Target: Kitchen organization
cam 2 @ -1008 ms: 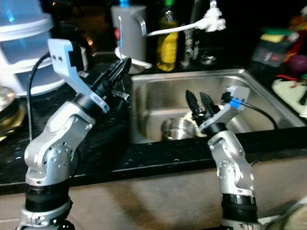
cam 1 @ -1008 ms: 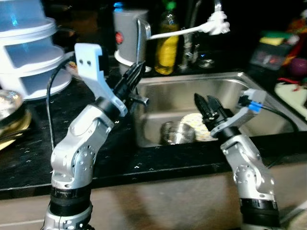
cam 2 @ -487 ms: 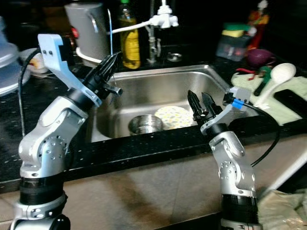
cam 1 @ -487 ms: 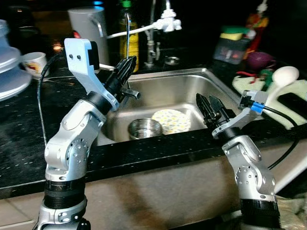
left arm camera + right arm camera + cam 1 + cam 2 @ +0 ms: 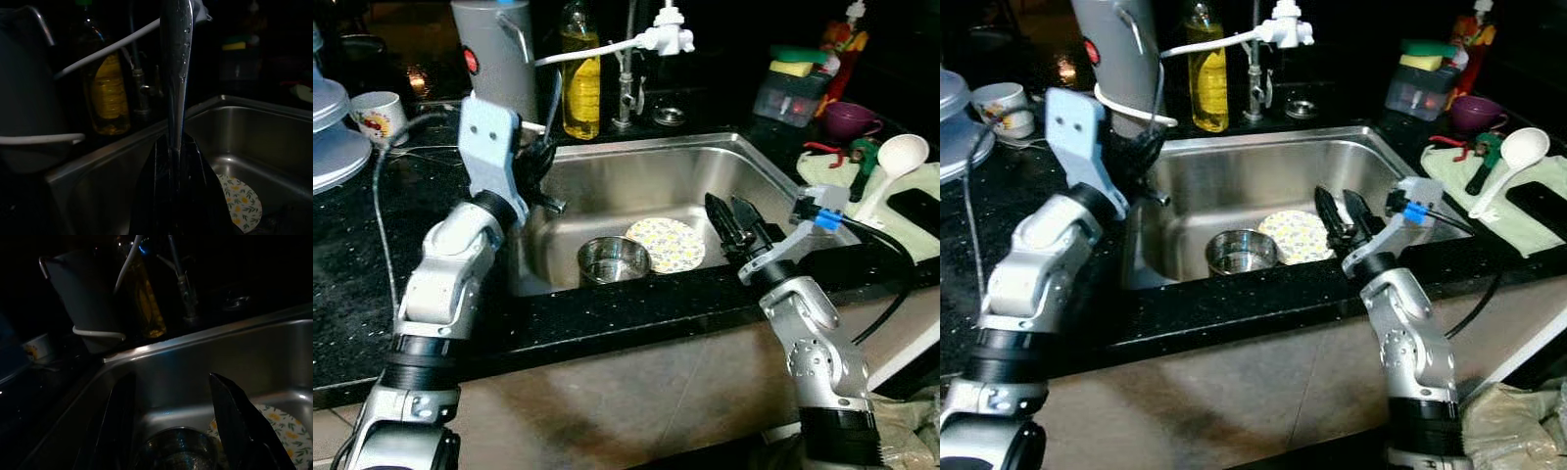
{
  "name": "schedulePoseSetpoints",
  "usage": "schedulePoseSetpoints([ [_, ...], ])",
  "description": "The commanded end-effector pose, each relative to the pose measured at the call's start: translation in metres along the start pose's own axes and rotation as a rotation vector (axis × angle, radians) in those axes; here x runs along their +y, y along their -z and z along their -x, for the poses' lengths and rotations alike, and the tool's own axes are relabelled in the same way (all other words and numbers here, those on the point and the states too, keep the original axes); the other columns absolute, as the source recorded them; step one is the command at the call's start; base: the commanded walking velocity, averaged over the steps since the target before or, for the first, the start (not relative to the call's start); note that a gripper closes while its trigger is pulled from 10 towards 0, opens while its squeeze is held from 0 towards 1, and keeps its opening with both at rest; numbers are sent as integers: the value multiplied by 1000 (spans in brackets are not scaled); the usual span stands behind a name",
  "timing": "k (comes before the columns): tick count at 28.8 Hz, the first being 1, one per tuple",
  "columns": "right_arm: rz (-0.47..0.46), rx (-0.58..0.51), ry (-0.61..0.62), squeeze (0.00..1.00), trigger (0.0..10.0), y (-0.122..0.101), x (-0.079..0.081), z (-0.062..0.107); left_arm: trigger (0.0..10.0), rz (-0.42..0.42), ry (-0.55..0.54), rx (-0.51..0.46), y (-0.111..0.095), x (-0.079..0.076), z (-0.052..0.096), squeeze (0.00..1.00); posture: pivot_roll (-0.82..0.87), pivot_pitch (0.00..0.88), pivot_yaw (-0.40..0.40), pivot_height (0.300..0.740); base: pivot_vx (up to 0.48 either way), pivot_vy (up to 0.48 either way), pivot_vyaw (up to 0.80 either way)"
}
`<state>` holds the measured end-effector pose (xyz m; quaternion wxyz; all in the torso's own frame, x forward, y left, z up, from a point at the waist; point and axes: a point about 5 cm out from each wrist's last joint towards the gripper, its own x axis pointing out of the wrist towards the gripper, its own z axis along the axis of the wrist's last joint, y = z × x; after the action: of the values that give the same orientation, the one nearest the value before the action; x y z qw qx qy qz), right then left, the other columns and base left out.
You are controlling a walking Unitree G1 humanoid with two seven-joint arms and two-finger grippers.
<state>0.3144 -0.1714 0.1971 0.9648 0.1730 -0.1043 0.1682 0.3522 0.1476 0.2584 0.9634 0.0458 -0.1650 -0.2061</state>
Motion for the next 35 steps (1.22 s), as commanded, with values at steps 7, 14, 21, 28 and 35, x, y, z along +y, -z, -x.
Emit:
schedulePoseSetpoints([
  [7,31,2,25,0,10000,-5,-5,8,10000,192,126,84,36,-14,-4,0,-152,0,-13,740,0,0,0],
  [14,32,3,25,0,10000,-3,-3,10,10000,300,226,155,66,-26,-1,0,-155,0,-5,740,0,0,0],
  [21,29,7,25,0,10000,-2,-2,11,10000,331,223,236,81,-21,0,0,-151,0,-3,740,0,0,0],
  [28,26,10,21,0,10000,-2,-1,11,10000,301,176,318,90,-12,3,1000,-147,0,-5,740,0,0,0],
  [35,16,35,-57,0,10000,1,8,11,10000,276,131,333,90,-5,3,1000,-143,0,-8,740,0,0,0],
])
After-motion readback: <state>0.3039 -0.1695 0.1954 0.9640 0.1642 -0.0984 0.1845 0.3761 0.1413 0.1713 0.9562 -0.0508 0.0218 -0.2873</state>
